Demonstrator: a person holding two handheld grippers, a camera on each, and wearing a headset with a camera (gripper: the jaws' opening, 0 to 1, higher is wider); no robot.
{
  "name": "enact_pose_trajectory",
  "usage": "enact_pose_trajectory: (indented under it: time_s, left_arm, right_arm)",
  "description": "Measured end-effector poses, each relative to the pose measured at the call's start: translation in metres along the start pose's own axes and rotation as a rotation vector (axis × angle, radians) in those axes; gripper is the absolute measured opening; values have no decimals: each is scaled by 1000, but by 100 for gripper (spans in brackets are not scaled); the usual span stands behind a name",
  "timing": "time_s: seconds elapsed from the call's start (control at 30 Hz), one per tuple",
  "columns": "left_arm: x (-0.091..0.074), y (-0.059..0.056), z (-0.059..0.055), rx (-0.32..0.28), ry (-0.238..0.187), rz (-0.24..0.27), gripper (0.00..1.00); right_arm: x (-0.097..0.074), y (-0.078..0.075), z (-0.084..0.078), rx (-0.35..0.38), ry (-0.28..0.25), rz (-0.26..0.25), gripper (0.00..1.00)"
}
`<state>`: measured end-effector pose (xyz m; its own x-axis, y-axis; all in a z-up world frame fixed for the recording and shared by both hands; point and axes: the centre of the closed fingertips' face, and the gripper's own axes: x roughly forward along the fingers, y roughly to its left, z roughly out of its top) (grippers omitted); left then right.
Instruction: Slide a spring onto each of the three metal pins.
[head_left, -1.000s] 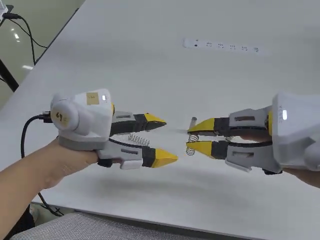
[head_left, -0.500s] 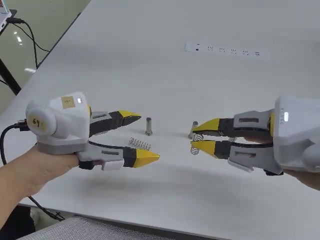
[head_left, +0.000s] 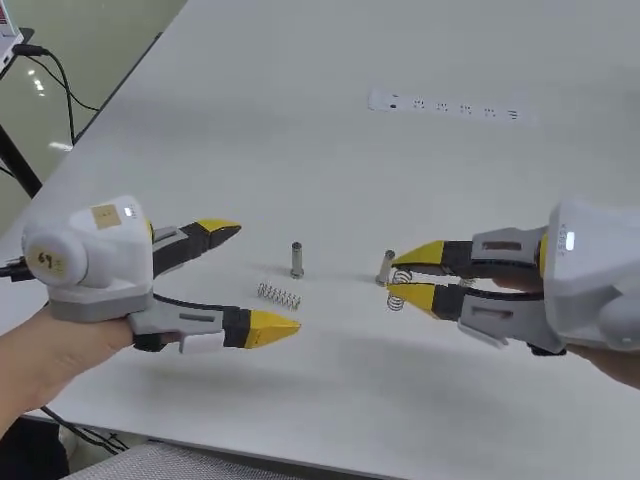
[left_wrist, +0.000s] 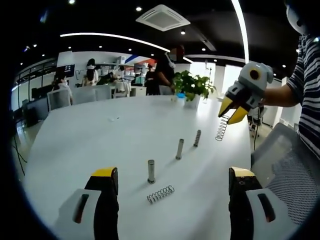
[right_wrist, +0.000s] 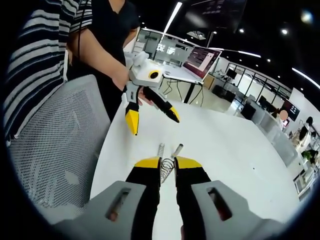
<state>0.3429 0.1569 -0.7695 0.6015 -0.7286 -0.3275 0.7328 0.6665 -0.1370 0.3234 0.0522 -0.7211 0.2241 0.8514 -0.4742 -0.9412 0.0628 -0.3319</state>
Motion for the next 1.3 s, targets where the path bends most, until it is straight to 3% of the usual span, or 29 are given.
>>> enact_pose_trajectory:
  time_s: [0.1, 0.3, 0.57, 0.77, 1.0, 1.3]
  left_arm:
    - [-2, 3, -2, 1, 4, 14, 97]
    - [-8, 5, -4, 15, -3, 25, 97]
    - [-10, 1, -7, 34, 2, 12, 97]
    - [-12, 2, -8, 28, 8, 21, 97]
    - [-15, 3, -8, 18, 6, 34, 97]
    - [-19, 2, -7, 15, 0, 44, 97]
  right_arm:
    - [0, -3, -2, 0, 6, -15, 12]
    - [3, -15, -11, 17, 28, -63, 12]
    - [8, -48, -22, 98, 29, -169, 12]
    - [14, -67, -29, 145, 34, -221, 12]
    - [25, -76, -35, 178, 47, -234, 12]
    - [30, -75, -44, 211, 67, -235, 12]
